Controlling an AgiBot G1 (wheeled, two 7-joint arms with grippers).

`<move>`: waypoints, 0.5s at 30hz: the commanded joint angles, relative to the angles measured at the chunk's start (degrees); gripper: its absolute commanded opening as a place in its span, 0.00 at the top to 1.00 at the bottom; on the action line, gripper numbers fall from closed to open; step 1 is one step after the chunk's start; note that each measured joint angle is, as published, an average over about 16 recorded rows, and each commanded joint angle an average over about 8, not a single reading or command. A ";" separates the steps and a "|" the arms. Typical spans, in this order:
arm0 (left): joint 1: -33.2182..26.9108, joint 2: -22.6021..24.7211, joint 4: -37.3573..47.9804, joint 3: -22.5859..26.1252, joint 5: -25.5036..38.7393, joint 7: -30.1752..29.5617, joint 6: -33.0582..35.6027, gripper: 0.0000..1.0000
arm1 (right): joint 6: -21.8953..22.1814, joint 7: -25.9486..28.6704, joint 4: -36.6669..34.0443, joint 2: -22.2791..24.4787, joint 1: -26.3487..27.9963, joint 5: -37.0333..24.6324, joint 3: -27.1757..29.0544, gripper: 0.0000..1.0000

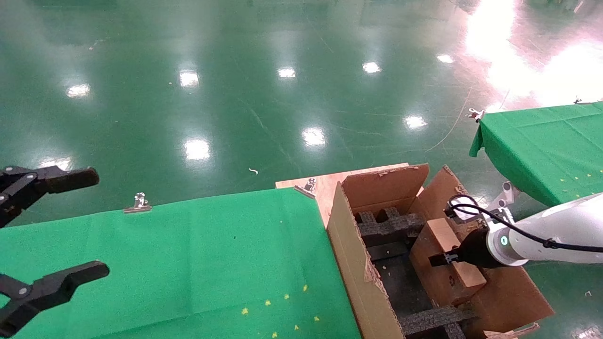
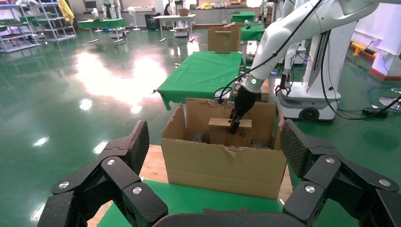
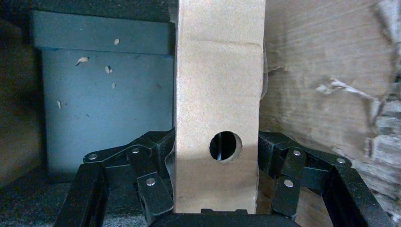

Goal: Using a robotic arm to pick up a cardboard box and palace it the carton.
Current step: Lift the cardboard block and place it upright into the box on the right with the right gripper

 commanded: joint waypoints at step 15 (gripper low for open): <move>0.01 0.00 0.02 0.00 -0.01 0.00 -0.01 0.00 | -0.27 -2.60 -2.15 -0.79 -0.34 2.42 0.32 0.00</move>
